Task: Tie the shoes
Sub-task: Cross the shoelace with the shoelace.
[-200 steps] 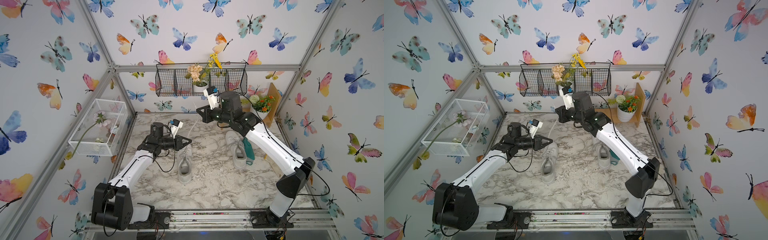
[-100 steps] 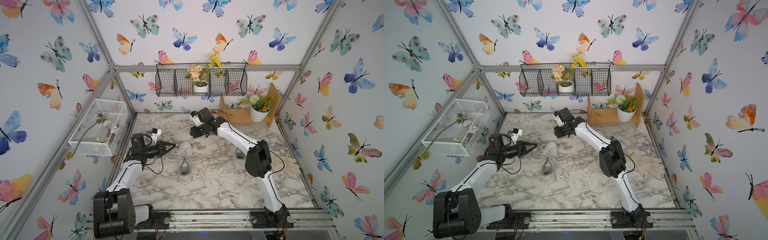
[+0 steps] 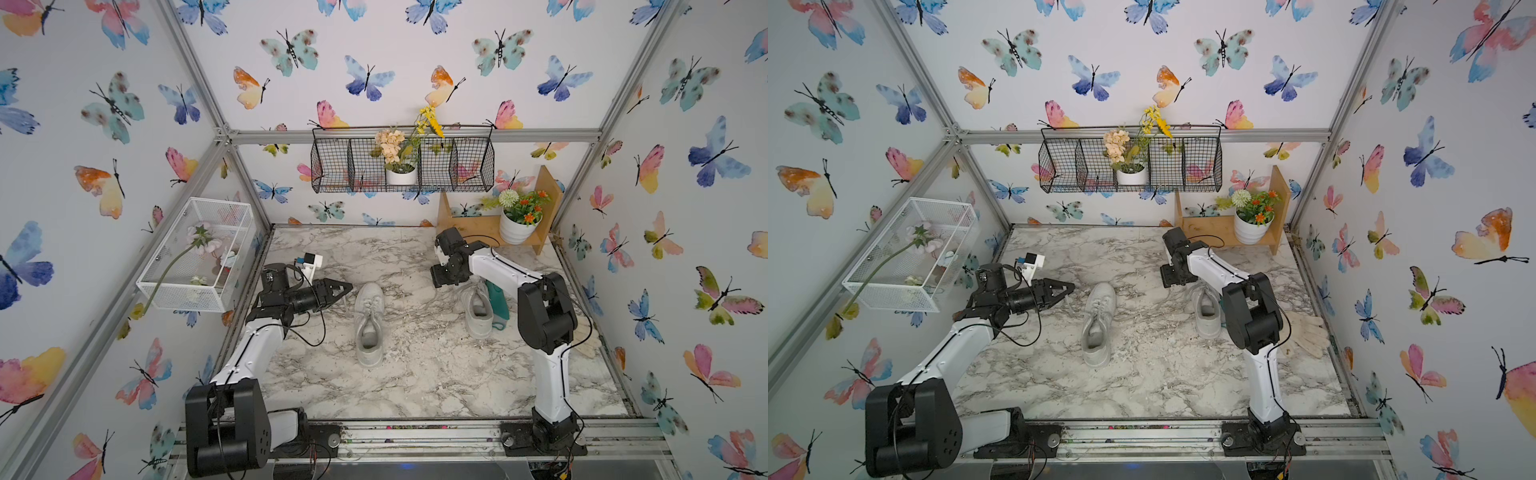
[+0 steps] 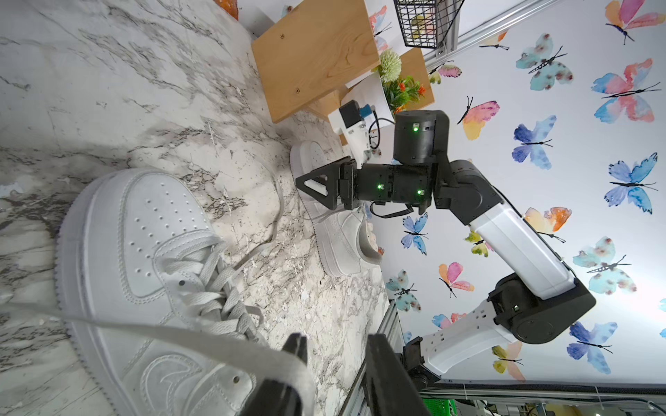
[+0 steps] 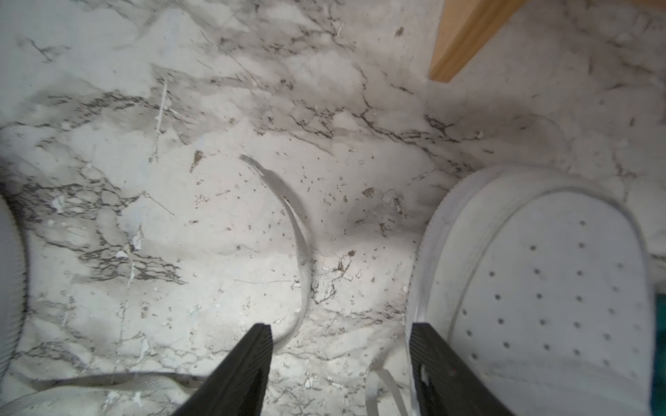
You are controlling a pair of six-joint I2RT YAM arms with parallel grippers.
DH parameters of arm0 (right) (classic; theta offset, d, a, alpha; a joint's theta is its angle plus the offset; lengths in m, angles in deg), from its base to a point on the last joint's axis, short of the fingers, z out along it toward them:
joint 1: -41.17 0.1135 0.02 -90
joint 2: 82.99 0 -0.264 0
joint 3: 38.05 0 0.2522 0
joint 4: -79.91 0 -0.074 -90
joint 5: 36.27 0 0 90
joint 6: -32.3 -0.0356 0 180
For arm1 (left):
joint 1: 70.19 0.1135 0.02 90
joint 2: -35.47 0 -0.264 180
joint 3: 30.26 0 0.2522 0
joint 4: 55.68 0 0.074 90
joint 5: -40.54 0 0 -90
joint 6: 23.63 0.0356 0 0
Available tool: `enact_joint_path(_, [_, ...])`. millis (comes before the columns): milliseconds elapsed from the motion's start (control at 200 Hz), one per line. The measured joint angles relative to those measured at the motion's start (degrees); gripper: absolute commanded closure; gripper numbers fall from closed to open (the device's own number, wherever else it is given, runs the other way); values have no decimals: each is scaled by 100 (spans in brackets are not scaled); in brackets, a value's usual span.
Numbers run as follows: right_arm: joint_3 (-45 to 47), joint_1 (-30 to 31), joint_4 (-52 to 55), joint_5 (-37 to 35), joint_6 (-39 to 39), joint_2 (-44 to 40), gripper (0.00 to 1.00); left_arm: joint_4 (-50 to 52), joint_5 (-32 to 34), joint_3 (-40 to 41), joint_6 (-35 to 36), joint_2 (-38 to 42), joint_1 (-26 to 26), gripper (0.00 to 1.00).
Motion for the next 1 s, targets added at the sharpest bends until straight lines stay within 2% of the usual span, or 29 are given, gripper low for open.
enact_joint_path(190, [-129, 63, -2, 17, -2, 409, 44, 122, 0, -129, 127, -7, -2, 64])
enact_joint_path(295, [-160, 96, -42, 63, -2, 555, 52, 138, 0, -203, 179, -42, -20, 64])
enact_joint_path(340, [-177, 94, -76, 74, -4, 568, 59, 164, 2, -236, 221, -57, -37, 63])
enact_joint_path(471, [-232, 96, -83, 90, -2, 623, 89, 271, 2, -356, 358, -107, -151, 64])
enact_joint_path(521, [-236, 96, -79, 87, -39, 623, 97, 330, 4, -411, 422, -120, -197, 64])
enact_joint_path(626, [-186, 96, -92, 136, -17, 531, 98, 428, 4, -496, 544, -140, -254, 64])
enact_joint_path(706, [-4, 96, -133, 358, 13, 155, 98, 459, 7, -549, 647, -190, -315, 65])
enact_joint_path(856, [0, 83, -330, 1178, -9, -929, 98, 466, 13, -577, 826, -310, -501, 66])
enact_joint_path(1001, [-588, 116, -533, 2096, -175, -1574, 98, 481, 44, -632, 992, -442, -787, 66])
